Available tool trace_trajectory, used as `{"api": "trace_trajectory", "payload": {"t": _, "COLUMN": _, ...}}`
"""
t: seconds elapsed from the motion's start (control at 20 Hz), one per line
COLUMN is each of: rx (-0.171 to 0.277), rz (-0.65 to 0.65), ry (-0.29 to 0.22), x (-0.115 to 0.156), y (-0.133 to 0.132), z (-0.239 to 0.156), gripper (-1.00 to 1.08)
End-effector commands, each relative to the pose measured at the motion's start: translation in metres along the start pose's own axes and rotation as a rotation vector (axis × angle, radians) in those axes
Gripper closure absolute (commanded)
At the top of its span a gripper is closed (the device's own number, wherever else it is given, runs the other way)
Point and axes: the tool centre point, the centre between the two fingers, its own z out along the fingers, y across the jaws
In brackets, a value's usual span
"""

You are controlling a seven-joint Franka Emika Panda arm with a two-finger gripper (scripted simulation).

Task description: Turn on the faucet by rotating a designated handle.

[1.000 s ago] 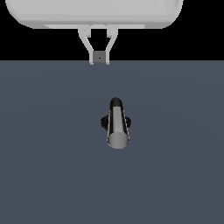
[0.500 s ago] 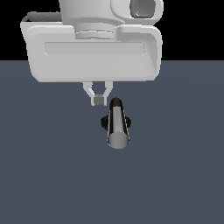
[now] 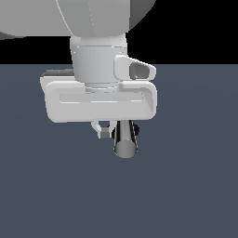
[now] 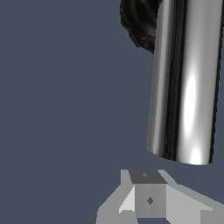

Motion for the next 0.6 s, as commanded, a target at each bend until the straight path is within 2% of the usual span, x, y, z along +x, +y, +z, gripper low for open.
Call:
{"api": "trace_trajectory", "payload": {"t": 0.0, "rx": 0.001, "rz": -0.003, "ry": 0.001, "x": 0.004, "y": -0.001, "z": 0.015, "gripper": 1.08}}
{"api": "trace_trajectory", "payload": {"t": 0.55, "rx": 0.002, "rz": -0.009, "ry": 0.001, "x": 0.016, "y": -0.004, "z": 0.053, "gripper": 1.08}}
